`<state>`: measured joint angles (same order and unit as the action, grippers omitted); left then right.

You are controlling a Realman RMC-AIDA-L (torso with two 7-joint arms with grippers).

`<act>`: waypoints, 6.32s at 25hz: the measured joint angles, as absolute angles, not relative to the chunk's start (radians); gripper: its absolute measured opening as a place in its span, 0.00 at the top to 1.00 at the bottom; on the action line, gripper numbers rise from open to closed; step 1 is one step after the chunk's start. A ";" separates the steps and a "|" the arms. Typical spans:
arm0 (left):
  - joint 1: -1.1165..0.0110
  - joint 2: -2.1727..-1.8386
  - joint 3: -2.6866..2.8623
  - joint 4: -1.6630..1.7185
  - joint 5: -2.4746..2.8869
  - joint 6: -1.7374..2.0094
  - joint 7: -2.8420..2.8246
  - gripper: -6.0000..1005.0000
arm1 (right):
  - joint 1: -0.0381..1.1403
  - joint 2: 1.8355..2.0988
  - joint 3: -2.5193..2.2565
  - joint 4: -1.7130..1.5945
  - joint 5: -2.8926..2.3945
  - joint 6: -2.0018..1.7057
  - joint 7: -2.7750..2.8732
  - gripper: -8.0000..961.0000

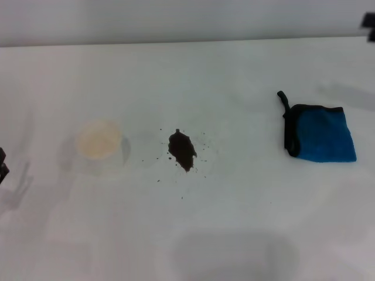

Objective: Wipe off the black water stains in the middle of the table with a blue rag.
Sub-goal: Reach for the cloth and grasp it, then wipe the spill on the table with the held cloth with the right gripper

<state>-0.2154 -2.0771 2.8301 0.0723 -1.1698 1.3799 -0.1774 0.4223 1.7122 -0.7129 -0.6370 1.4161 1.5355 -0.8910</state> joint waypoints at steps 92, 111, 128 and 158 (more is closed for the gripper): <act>-0.302 -2.080 2.832 0.032 -1.181 1.382 -0.173 0.11 | 0.877 1.968 -1.272 -0.607 0.165 1.233 -0.495 0.70; -0.298 -2.082 2.832 0.032 -1.180 1.382 -0.175 0.11 | 0.877 1.969 -1.274 -0.618 0.166 1.246 -0.492 0.84; -0.299 -2.082 2.832 0.032 -1.181 1.382 -0.179 0.11 | 0.884 1.998 -1.281 -0.660 0.166 1.277 -0.520 0.95; -0.314 -2.081 2.834 0.035 -1.180 1.387 -0.180 0.12 | 0.945 2.028 -1.836 -0.898 0.646 1.338 -0.418 0.95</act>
